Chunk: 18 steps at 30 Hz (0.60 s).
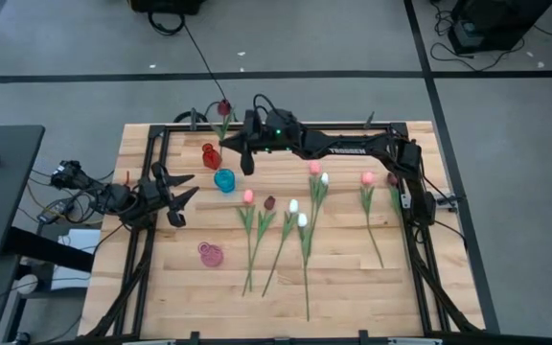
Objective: Sort flowers into vase by color
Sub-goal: Put the middle red flower into the blue vase
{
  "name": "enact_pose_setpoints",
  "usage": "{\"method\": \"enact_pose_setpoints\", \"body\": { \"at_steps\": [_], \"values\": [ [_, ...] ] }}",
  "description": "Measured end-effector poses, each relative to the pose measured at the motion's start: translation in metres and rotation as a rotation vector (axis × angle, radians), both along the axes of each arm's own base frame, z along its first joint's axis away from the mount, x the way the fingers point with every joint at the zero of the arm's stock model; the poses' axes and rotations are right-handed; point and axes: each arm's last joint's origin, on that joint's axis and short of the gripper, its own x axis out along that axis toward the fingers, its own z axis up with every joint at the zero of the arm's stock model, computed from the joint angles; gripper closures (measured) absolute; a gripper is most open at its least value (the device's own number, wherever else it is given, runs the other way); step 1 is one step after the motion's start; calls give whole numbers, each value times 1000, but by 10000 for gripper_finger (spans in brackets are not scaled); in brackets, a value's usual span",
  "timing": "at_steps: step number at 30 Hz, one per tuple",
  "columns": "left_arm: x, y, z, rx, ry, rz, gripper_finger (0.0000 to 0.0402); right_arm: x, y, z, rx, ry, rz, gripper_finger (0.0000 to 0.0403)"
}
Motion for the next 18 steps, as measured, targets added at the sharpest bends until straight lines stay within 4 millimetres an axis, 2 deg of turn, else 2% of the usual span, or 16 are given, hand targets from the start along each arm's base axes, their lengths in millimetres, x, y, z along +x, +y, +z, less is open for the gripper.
{"method": "enact_pose_setpoints", "body": {
  "at_steps": [4, 9, 18],
  "values": [
    [0, 0, 0, -1, -1, 0, 220, -2, -7, 5, 0, -39, -13, 394],
    [0, 0, 0, -1, -1, 0, 220, -5, -11, -3, 42, 39, 18, 394],
    [0, 0, 0, -2, -1, 2, 220, -2, -1, -6, 47, 73, 39, 394]
  ]
}}
